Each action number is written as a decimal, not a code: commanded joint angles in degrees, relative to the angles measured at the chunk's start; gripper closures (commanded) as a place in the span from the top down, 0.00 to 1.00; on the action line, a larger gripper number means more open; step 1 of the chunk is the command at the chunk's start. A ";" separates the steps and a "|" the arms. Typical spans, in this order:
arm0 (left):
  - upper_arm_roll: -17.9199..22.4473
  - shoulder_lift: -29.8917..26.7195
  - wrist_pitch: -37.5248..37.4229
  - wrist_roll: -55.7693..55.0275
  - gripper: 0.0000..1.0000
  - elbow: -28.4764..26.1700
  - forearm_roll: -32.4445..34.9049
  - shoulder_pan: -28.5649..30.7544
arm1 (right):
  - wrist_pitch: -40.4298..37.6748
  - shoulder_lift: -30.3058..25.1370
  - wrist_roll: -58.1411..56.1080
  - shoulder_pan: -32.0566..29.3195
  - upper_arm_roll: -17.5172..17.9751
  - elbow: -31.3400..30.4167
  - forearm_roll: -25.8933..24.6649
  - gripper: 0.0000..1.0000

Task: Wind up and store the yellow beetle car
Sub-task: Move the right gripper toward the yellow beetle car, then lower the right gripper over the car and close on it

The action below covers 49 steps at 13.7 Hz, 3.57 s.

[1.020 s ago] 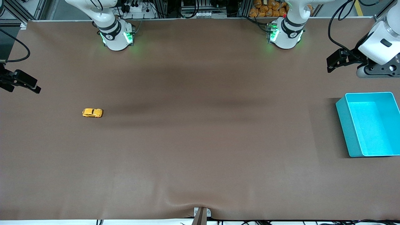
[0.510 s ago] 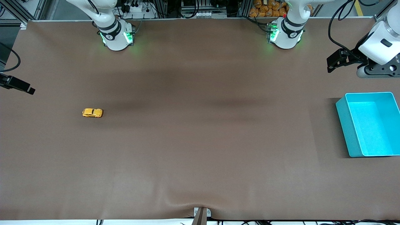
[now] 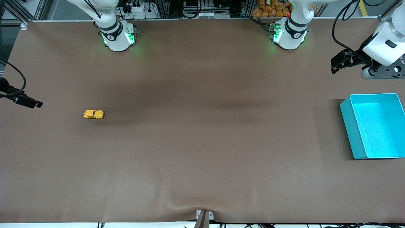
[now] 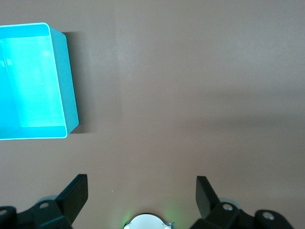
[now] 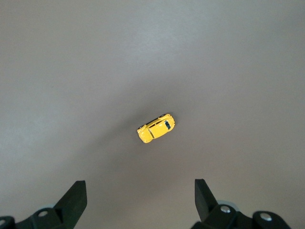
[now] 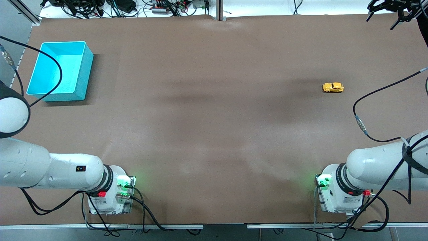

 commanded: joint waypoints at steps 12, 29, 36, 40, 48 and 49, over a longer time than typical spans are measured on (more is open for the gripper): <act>-0.17 0.30 0.09 -0.37 1.00 0.03 -0.52 0.21 | 11.69 12.74 46.42 -3.44 0.59 0.26 1.58 1.00; -0.17 0.39 0.09 -0.37 1.00 0.03 -0.52 0.04 | 42.72 11.86 63.16 1.04 0.42 -30.33 -1.85 1.00; -0.17 0.56 0.09 -0.37 1.00 0.03 -0.52 -0.05 | 52.66 7.64 61.93 -2.92 0.59 -39.39 -2.20 1.00; -0.17 0.57 0.09 -0.37 1.00 0.03 -0.61 -0.05 | 53.97 7.91 62.98 -2.22 0.68 -40.35 -2.20 1.00; -0.08 0.65 0.17 -0.37 1.00 0.12 -0.52 0.30 | 55.12 9.23 65.44 0.42 0.68 -41.06 -2.12 1.00; -0.08 0.65 0.09 -0.37 1.00 0.12 -0.52 0.30 | 55.38 9.23 65.44 0.33 0.68 -41.49 -2.12 1.00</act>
